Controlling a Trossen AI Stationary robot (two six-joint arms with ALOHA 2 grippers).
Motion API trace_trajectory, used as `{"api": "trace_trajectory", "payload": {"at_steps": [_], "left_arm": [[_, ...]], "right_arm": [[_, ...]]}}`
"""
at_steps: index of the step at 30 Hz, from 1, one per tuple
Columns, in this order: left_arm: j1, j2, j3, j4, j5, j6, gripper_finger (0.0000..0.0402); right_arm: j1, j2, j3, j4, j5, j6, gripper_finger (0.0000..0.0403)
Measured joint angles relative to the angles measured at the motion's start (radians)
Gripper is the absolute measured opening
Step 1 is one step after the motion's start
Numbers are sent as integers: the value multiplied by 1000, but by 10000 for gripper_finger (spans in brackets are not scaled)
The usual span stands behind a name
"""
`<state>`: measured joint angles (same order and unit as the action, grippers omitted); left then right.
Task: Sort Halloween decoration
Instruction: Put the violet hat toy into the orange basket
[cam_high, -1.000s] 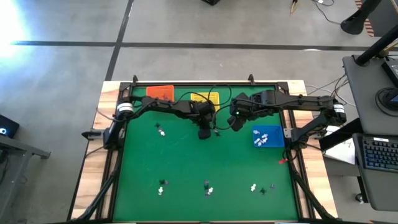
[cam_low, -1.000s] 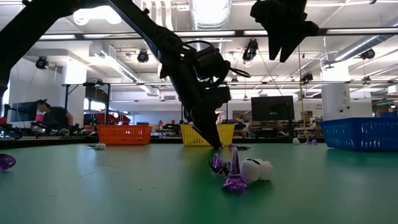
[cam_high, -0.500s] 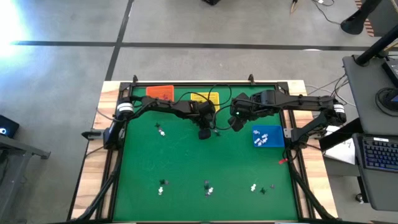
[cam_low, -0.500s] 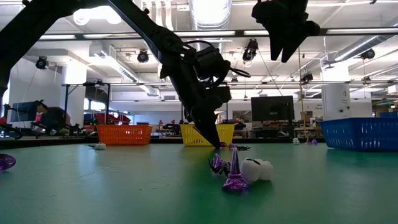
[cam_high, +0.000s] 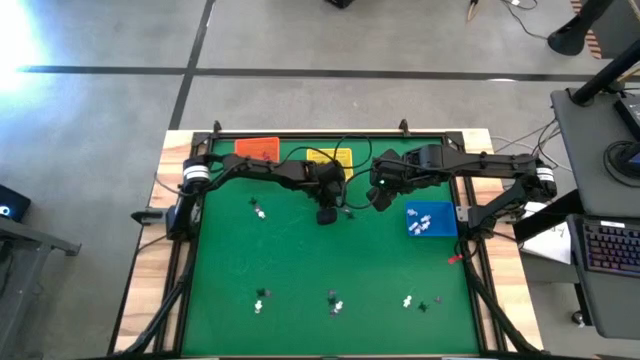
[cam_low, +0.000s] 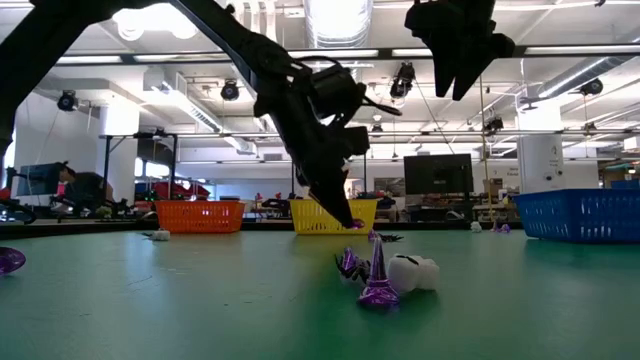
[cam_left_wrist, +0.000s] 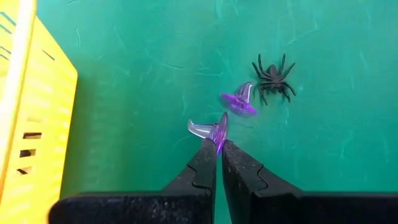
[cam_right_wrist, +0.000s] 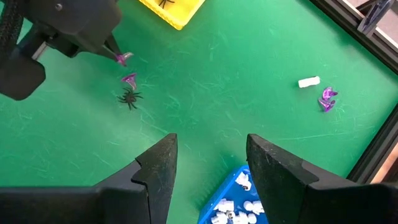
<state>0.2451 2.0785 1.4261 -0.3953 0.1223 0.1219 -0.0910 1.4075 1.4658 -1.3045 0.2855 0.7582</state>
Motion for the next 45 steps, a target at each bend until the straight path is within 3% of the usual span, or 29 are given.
{"api": "trace_trajectory", "payload": {"at_steps": [21,29,45], "left_arm": [[50,-216,2,-336,-8,121,0],[159,-295,-48,-435,-10,135,0],[451,-436,-253,-429,-84,206,0]], "right_arm": [[2,0,0,-4,0,0,185],[17,0,0,-5,0,0,185],[28,1,0,2,0,33,185]]}}
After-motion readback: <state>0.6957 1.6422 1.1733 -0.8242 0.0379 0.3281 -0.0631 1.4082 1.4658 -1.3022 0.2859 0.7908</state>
